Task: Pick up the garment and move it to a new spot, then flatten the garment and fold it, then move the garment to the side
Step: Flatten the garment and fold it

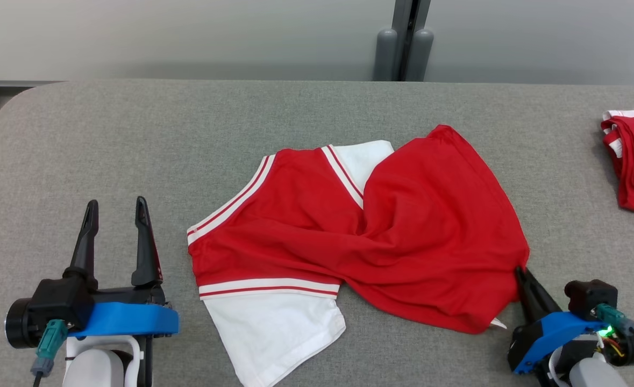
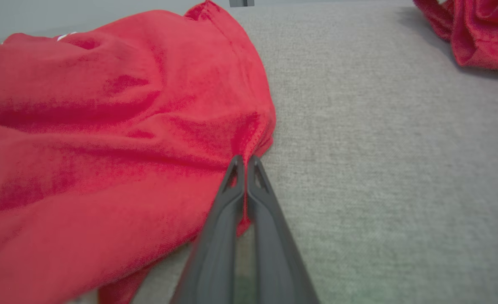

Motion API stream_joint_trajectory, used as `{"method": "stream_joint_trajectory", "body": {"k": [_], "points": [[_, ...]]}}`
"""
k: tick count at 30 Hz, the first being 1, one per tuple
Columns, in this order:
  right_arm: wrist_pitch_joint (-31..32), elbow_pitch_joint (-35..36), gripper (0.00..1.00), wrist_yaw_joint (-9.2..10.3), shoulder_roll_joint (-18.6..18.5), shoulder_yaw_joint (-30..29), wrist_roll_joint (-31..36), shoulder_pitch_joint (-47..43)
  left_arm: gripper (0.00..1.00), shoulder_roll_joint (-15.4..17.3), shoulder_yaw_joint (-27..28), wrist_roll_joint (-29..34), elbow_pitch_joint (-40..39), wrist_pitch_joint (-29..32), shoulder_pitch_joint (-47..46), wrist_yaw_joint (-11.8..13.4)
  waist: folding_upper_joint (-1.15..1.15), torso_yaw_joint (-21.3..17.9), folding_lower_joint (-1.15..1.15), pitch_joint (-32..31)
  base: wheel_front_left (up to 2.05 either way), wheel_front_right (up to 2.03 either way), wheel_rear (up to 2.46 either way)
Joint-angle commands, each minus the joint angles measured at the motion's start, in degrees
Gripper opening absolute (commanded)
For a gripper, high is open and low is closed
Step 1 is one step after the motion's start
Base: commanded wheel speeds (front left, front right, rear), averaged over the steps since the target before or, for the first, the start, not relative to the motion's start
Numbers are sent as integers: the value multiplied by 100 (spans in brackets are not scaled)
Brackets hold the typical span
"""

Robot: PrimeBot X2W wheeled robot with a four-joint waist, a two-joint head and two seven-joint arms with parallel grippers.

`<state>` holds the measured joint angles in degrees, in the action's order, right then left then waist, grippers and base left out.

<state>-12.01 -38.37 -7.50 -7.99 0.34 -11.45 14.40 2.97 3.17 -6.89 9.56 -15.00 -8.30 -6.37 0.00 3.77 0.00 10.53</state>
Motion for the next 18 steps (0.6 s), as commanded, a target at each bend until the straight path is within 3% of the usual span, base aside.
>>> {"method": "stream_joint_trajectory", "body": {"k": [1, 12, 18], "points": [[-73, 30, 0, 1, -102, -26, -16, 131, 100, -11, 16, -2, 11, -23, -3, -11, 0, -15, 0, -9, 0, 0, 0], [-1, 1030, 0, 1, -352, -155, -232, 241, 100, -11, -78, -55, 50, -23, -4, 28, 0, -50, 0, -69, 0, 0, 0], [264, 1558, 0, 0, -202, 95, -335, 295, 100, -11, -130, -108, 32, -23, -24, 74, 0, 2, 0, -49, 0, 0, 0]]}}
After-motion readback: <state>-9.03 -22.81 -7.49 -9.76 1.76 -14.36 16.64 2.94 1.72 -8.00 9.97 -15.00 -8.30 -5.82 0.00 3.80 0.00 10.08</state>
